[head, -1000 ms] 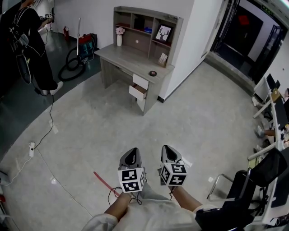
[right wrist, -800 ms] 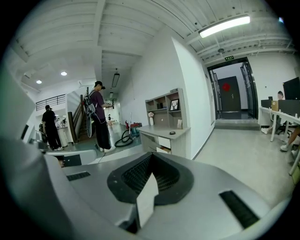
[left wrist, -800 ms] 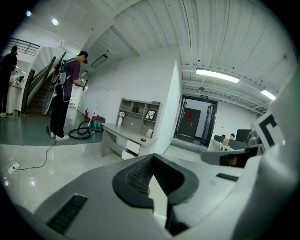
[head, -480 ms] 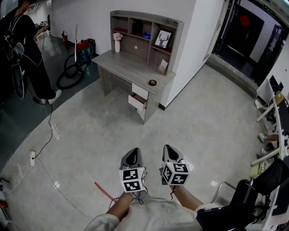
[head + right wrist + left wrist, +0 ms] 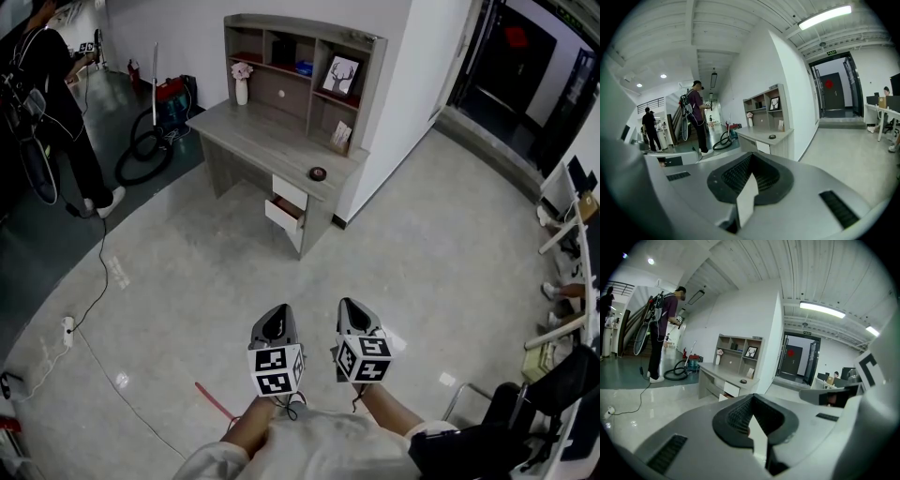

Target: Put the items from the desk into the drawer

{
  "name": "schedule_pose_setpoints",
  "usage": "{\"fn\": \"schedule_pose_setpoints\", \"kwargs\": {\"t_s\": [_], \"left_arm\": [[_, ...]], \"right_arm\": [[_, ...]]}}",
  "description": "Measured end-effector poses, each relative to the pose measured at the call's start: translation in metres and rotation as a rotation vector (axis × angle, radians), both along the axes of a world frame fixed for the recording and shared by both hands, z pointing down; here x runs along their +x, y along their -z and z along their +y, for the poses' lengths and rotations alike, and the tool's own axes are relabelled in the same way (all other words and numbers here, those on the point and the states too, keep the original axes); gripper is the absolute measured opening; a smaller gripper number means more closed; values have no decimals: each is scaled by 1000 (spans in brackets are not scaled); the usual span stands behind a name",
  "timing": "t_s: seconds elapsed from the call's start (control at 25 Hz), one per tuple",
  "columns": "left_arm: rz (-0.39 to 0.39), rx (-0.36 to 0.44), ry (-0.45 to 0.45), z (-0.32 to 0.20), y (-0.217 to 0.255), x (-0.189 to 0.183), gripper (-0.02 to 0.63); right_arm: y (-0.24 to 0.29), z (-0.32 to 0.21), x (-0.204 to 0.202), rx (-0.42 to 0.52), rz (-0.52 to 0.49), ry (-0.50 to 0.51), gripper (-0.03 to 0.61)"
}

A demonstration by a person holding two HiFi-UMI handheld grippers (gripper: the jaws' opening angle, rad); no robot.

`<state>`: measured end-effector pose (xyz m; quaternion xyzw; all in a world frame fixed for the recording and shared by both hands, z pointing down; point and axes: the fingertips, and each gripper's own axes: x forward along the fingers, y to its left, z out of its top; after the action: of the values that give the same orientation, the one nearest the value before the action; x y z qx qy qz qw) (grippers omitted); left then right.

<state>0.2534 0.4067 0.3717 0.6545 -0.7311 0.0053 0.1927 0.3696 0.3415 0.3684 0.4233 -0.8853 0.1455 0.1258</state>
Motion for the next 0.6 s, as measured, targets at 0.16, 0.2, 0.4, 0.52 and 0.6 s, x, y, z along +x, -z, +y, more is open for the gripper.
{"fn": "schedule_pose_setpoints", "kwargs": {"t_s": [0.16,0.2,0.4,0.52,0.6], "left_arm": [[-3,-22,-10,-13,-8,0,-3],[-5,-29,-15,-15,-10,1,-3],[-4,-55,-26,-22,-17,-1,-3],[-1,-62,-30,-32,-19,-7,-3],[-4,-58,-39,-41,-20,-13,-3]], "right_arm": [[-9,-11,-2,-20,1,0,-2],[-13,-13,-2,-28,2,-2,-2],[-23,-20,-5,-58,10,-5,-2],[-25,-29,-9,-62,13,-12,-2],[-27,-37,-13,-63,19,-19,-2]]}}
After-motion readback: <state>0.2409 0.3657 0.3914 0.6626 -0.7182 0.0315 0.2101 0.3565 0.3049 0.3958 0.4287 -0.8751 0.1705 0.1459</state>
